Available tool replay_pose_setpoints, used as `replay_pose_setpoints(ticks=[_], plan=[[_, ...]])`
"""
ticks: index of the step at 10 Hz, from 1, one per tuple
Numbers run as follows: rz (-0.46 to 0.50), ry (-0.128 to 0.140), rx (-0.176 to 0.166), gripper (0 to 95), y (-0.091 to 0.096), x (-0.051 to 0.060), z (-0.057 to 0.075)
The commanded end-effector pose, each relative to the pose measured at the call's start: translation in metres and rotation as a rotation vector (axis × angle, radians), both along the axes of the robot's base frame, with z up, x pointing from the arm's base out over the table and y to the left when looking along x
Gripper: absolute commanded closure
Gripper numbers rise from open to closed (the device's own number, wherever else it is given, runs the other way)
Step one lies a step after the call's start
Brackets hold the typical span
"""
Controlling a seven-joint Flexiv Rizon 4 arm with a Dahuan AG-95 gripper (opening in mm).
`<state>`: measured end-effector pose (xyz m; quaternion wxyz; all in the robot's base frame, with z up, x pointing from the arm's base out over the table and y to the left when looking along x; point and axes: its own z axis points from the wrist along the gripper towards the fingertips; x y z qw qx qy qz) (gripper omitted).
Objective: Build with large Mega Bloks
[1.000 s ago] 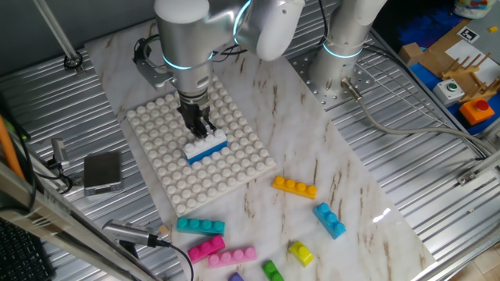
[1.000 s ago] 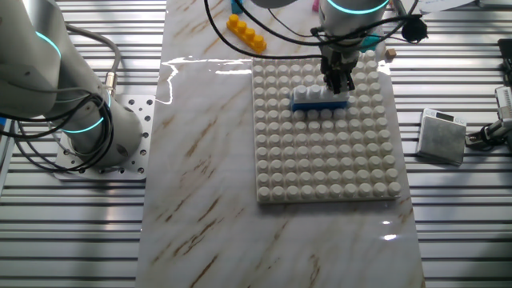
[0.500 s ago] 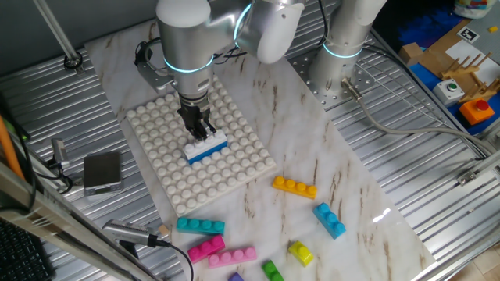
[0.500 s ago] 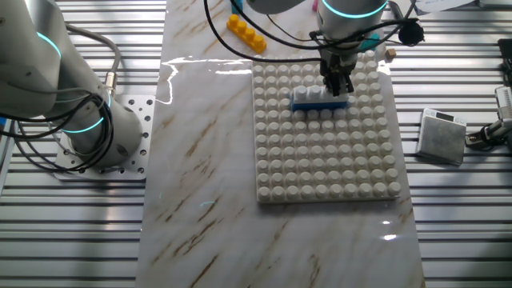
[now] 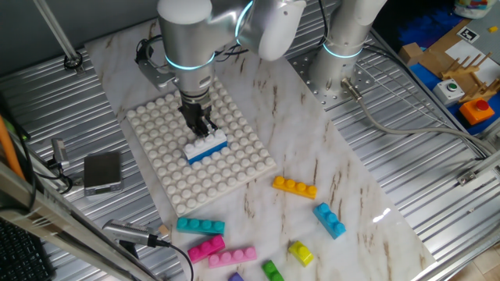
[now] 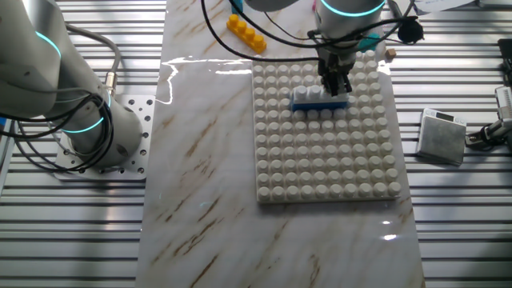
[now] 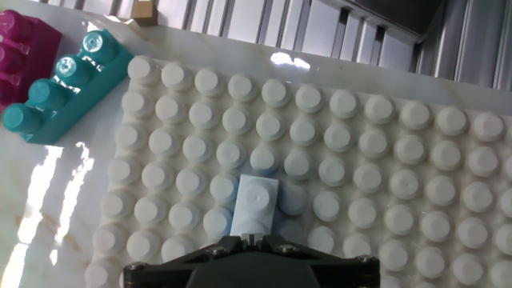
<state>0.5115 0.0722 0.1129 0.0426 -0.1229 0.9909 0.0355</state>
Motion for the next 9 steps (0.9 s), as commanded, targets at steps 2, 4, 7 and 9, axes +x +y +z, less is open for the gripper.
replay_pose_setpoints(ticks=[2,4,7,9], plan=[[-0.003,-0.007,-0.008,95.0,0.003,-0.014,-0.002],[-0.002,-0.007,-0.009,95.0,0.006,-0.022,-0.006],[-0.003,-0.012,-0.014,95.0,0.007,-0.024,-0.016],[-0.003,-0.01,-0.012,95.0,0.008,-0.025,-0.022]])
